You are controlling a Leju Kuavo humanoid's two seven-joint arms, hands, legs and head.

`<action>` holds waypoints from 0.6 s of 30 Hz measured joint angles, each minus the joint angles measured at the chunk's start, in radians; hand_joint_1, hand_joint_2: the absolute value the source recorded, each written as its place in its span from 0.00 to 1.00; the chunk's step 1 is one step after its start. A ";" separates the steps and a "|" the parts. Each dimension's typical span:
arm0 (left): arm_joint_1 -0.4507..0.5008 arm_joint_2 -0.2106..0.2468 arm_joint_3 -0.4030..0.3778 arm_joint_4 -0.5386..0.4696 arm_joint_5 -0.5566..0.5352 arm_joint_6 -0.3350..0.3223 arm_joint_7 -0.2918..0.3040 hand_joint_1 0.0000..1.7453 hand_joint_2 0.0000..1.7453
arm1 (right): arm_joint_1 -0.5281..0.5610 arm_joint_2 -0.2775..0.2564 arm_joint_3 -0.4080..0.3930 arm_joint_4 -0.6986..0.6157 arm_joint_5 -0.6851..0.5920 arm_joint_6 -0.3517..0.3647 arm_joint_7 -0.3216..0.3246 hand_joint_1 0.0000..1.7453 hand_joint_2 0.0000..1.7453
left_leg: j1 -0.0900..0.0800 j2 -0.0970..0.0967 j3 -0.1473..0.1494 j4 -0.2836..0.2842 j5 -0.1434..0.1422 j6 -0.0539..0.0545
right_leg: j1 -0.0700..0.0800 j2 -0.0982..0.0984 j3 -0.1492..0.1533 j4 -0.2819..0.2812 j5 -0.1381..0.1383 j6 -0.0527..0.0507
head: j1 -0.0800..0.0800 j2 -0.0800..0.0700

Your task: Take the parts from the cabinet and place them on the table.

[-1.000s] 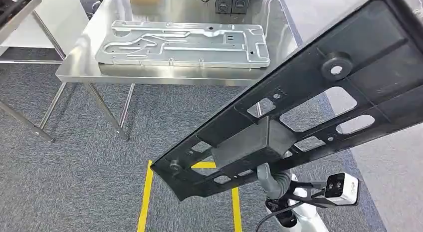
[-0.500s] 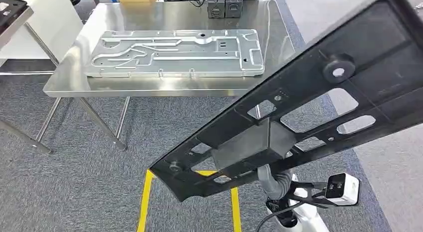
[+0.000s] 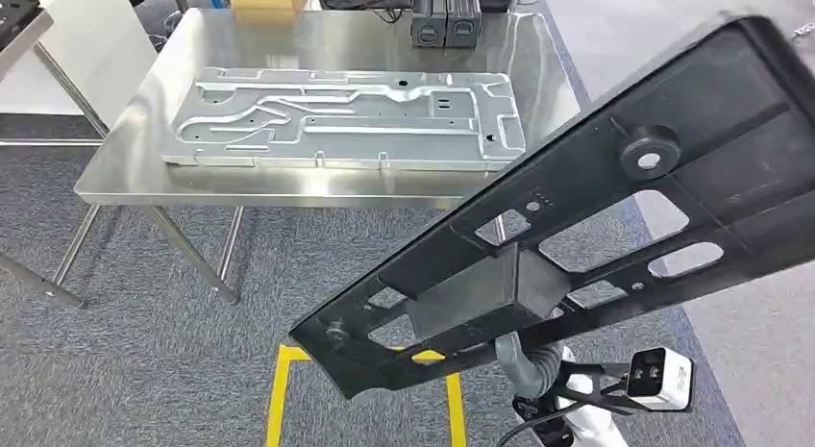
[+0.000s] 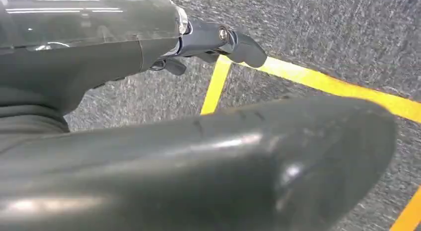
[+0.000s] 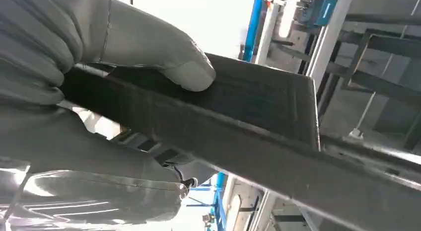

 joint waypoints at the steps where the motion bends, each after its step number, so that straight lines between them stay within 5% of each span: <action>1: -0.001 -0.001 0.000 0.000 0.000 0.000 0.000 0.00 0.00 | 0.000 0.000 0.000 0.000 -0.001 0.001 0.000 0.98 1.00 | 0.000 0.003 0.015 0.000 -0.010 -0.002 | 0.000 -0.004 0.018 -0.070 0.053 0.000 | 0.000 0.000; 3: 0.002 -0.003 0.000 0.000 0.000 0.000 -0.001 0.00 0.00 | 0.001 0.000 -0.001 0.000 -0.002 0.006 -0.001 0.98 1.00 | -0.002 0.008 0.035 0.000 -0.031 -0.010 | 0.003 -0.034 0.048 -0.212 0.196 -0.013 | 0.000 0.000; 4: 0.000 -0.003 0.001 0.000 0.000 0.000 -0.001 0.00 0.00 | 0.002 0.000 -0.002 0.000 -0.003 0.009 -0.001 0.98 1.00 | -0.006 0.009 0.043 0.002 -0.041 -0.018 | 0.010 -0.032 0.048 -0.210 0.160 -0.024 | 0.001 0.000; 8: -0.003 -0.003 0.001 0.000 0.001 0.000 -0.003 0.00 0.00 | 0.007 0.000 -0.004 -0.010 0.005 0.014 -0.003 0.98 1.00 | -0.004 0.018 0.046 0.036 -0.047 -0.041 | 0.002 -0.010 0.079 -0.224 0.170 -0.047 | 0.001 0.000; 10: -0.005 -0.004 0.001 0.000 0.001 -0.003 -0.005 0.00 0.00 | 0.009 -0.001 -0.005 -0.021 0.027 0.009 -0.003 0.98 1.00 | 0.001 0.012 -0.012 0.146 -0.070 -0.049 | 0.002 -0.010 0.094 -0.226 0.159 -0.060 | 0.001 0.000; 12: -0.005 -0.005 0.002 0.000 0.004 -0.003 -0.006 0.00 0.00 | 0.016 -0.001 -0.005 -0.026 0.036 0.008 -0.003 0.98 1.00 | 0.004 0.012 -0.107 0.284 -0.145 -0.057 | 0.004 -0.003 0.108 -0.225 0.144 -0.062 | 0.001 0.000; 14: -0.001 -0.005 0.003 0.000 0.007 -0.002 -0.004 0.00 0.00 | 0.017 -0.001 -0.004 -0.027 0.036 0.002 -0.002 0.98 1.00 | 0.005 0.012 -0.155 0.315 -0.167 -0.060 | 0.003 0.003 0.126 -0.225 0.128 -0.061 | 0.001 0.000; 16: -0.001 -0.005 0.004 0.000 0.012 -0.002 -0.003 0.00 0.00 | 0.016 -0.001 -0.003 -0.027 0.032 -0.003 -0.001 0.98 1.00 | 0.005 0.012 -0.134 0.197 -0.088 -0.056 | 0.003 0.006 0.156 -0.225 0.107 -0.057 | 0.001 0.000; 18: 0.002 -0.005 0.004 0.000 0.013 -0.003 -0.003 0.00 0.00 | 0.012 -0.001 0.000 -0.027 0.026 -0.003 0.001 0.98 1.00 | 0.004 0.013 -0.097 0.042 0.057 -0.044 | 0.004 0.006 0.177 -0.227 0.087 -0.050 | 0.001 0.000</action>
